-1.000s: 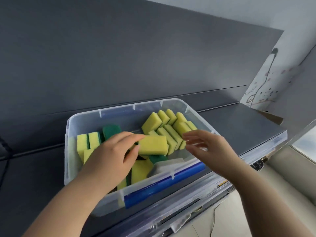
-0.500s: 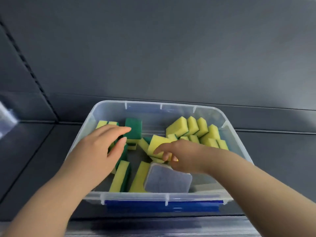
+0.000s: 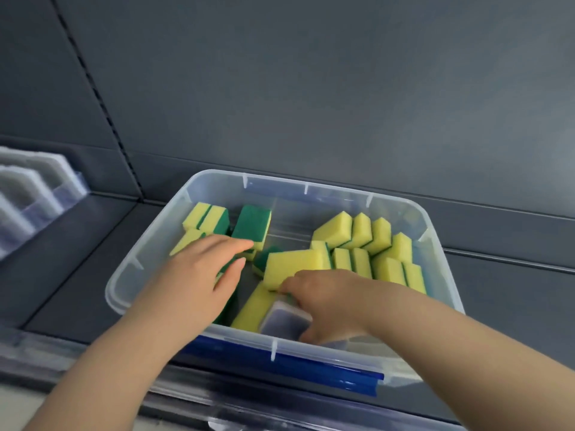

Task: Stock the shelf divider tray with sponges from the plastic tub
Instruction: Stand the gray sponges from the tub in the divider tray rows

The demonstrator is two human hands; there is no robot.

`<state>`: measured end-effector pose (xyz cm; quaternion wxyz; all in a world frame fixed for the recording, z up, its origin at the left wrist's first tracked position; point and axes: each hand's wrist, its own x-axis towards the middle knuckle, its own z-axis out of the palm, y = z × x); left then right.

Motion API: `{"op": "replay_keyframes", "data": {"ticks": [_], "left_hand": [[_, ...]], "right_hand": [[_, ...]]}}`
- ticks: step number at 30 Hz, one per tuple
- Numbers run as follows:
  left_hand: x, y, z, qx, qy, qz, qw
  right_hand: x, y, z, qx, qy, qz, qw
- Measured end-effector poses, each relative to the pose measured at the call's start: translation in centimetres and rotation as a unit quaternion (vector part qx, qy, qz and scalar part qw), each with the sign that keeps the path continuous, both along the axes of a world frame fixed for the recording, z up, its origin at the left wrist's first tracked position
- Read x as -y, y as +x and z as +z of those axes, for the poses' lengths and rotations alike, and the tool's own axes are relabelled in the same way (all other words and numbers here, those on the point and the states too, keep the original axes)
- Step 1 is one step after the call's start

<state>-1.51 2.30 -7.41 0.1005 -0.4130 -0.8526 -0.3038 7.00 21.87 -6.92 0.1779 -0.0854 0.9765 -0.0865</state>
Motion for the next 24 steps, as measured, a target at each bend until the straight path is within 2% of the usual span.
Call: {"op": "replay_keyframes", "data": {"ticks": [2,4,5,7,8,10,16,18,21,23,24], "left_hand": [[-0.3,-0.2,-0.1,-0.009,-0.012,-0.003,1.0],[-0.9,-0.5,-0.1,0.003,-0.018,-0.006,1.0],[-1.3,-0.7,0.0,0.028,-0.019,-0.009,0.999],[-2.6,-0.9,0.4,0.107,-0.007,-0.021,0.994],[-3.3,-0.9,0.6,0.144,0.0,-0.022,0.989],[-4.4,-0.9,1.3,0.188,0.014,-0.016,0.982],[-6.1,-0.7,3.3,0.29,0.06,-0.084,0.951],[-6.3,-0.8,3.5,0.301,0.075,-0.088,0.947],[-6.4,-1.4,3.7,0.317,0.121,-0.109,0.934],[-6.5,-1.6,3.8,0.286,0.109,-0.159,0.939],[-6.5,-1.7,3.9,0.243,0.08,-0.173,0.951]], "right_hand": [[-0.4,0.4,0.5,0.009,-0.044,-0.013,0.999],[-1.4,0.4,1.1,-0.024,-0.141,-0.091,0.986],[-2.0,0.2,1.5,-0.042,-0.228,-0.15,0.961],[-3.3,0.1,2.3,-0.047,-0.441,-0.238,0.864],[-3.9,0.1,2.5,-0.044,-0.512,-0.259,0.818],[-4.6,0.2,2.7,-0.036,-0.59,-0.281,0.756],[-5.9,0.6,2.9,-0.025,-0.718,-0.337,0.609],[-6.2,0.8,3.1,-0.025,-0.722,-0.343,0.601],[-6.4,0.7,3.2,-0.044,-0.689,-0.369,0.622],[-6.6,0.6,3.3,-0.047,-0.685,-0.382,0.618],[-6.7,0.5,3.3,-0.041,-0.689,-0.386,0.612]]}}
